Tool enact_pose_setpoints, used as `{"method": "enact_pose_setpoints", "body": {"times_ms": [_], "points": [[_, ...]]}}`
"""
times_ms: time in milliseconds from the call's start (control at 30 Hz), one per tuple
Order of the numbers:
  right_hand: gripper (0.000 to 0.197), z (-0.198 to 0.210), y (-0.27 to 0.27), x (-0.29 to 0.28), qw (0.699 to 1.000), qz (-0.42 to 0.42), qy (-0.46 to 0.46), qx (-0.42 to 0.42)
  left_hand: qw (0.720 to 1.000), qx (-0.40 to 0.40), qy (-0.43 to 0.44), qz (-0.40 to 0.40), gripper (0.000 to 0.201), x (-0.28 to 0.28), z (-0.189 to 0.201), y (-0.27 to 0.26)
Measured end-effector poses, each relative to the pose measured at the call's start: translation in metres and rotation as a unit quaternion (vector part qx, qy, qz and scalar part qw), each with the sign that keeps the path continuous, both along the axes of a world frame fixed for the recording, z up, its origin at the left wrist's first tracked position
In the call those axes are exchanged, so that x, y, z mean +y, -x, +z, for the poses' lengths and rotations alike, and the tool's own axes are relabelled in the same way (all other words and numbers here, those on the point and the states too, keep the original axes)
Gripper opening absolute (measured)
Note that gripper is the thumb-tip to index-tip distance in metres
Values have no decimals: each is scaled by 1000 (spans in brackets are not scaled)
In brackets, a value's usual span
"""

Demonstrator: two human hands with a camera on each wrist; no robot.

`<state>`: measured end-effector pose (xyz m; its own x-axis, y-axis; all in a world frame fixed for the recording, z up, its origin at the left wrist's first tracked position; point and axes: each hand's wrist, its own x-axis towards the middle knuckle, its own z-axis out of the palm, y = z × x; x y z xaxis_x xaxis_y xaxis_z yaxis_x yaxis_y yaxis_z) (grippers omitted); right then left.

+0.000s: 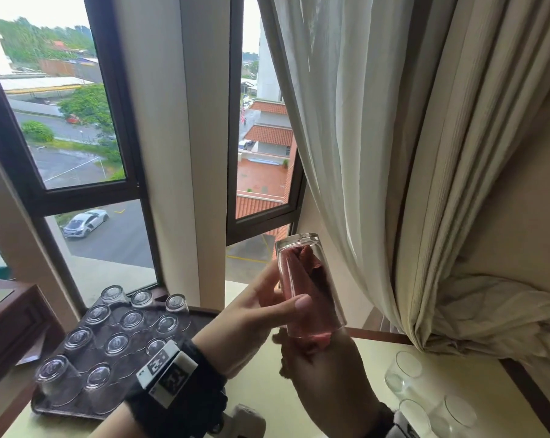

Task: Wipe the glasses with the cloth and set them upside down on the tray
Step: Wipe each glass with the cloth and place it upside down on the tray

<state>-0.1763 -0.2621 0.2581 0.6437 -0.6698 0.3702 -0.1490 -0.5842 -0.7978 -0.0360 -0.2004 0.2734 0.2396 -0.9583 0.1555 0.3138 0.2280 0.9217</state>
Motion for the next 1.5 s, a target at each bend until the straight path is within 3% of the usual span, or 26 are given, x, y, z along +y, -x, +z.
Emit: {"method": "enact_pose_setpoints", "body": {"times_ms": [133, 200, 233, 300, 367, 433, 500, 567, 600, 667, 733, 767, 800, 833, 867, 933, 967, 1033, 1100, 1133, 1200, 1267, 1333, 1367, 1433, 1500], "points": [[47, 26, 1, 9, 946, 176, -246, -115, 998, 51, -4, -28, 60, 1, 1, 2], [41, 21, 0, 3, 931, 164, -304, -115, 999, 27, -22, 1, 48, -3, 6, 3], [31, 14, 0, -2, 945, 128, -287, -88, 999, -1, -38, 23, 47, -6, 9, 2], [11, -3, 0, -15, 998, 21, -55, 9, 991, -71, -80, 81, 52, -13, 12, 2], [10, -13, -1, -27, 972, -57, 187, 129, 971, -136, -125, 155, 54, -19, 12, 7], [20, -18, -7, -30, 956, -86, 227, 165, 956, -164, -146, 195, 53, -22, 14, 16], [13, -12, -6, -21, 961, -82, 213, 157, 962, -152, -143, 179, 55, -25, 14, 20], [12, -2, -5, -20, 996, -65, 44, 51, 981, -98, -118, 123, 60, -25, 14, 16], [18, 5, -4, -19, 995, -19, -98, 12, 988, -70, -98, 92, 61, -24, 13, 14], [25, 23, 1, -11, 940, 85, -326, -48, 996, -27, -70, 47, 57, -21, 11, 9], [23, 28, 3, -8, 909, 116, -389, -90, 998, -17, -64, 19, 49, -20, 12, 6], [20, 24, 2, -11, 914, 108, -380, -94, 997, -31, -70, 20, 49, -20, 13, 4], [21, 17, 2, -15, 946, 82, -307, -69, 995, -52, -82, 31, 51, -21, 14, 3], [22, 7, 1, -22, 986, 37, -163, -23, 991, -75, -97, 51, 54, -24, 14, 2], [20, 0, 1, -28, 999, -16, 8, 35, 985, -100, -114, 78, 55, -27, 13, 3], [17, -6, -2, -36, 973, -64, 149, 163, 970, -138, -140, 143, 53, -30, 11, 8], [20, -11, -5, -38, 961, -88, 190, 179, 967, -135, -146, 158, 53, -31, 10, 9], [29, -12, -7, -30, 971, -69, 191, 128, 979, -101, -133, 120, 56, -32, 6, 4], [38, 2, -4, -24, 1000, -11, 8, 23, 994, -54, -84, 33, 59, -27, 4, -2], [38, 10, -1, -21, 992, 50, -114, -12, 998, -22, -58, -1, 63, -23, 3, -5], [45, 26, 4, -14, 917, 178, -345, -88, 998, 37, -22, -42, 74, -18, 0, -7], [72, 34, 5, -5, 800, 272, -496, -200, 996, 65, 6, -61, 76, -19, -2, -6], [70, 37, 1, -1, 704, 330, -557, -291, 995, 68, 29, -63, 76, -21, -2, -5], [64, 37, 0, -1, 688, 325, -569, -311, 995, 65, 32, -63, 75, -23, 0, -5], [57, 35, -1, -6, 702, 259, -581, -321, 996, 48, 26, -65, 78, -24, 3, -3], [58, 29, -1, -17, 755, 176, -553, -306, 999, 8, 2, -51, 76, -26, 4, -4]]}}
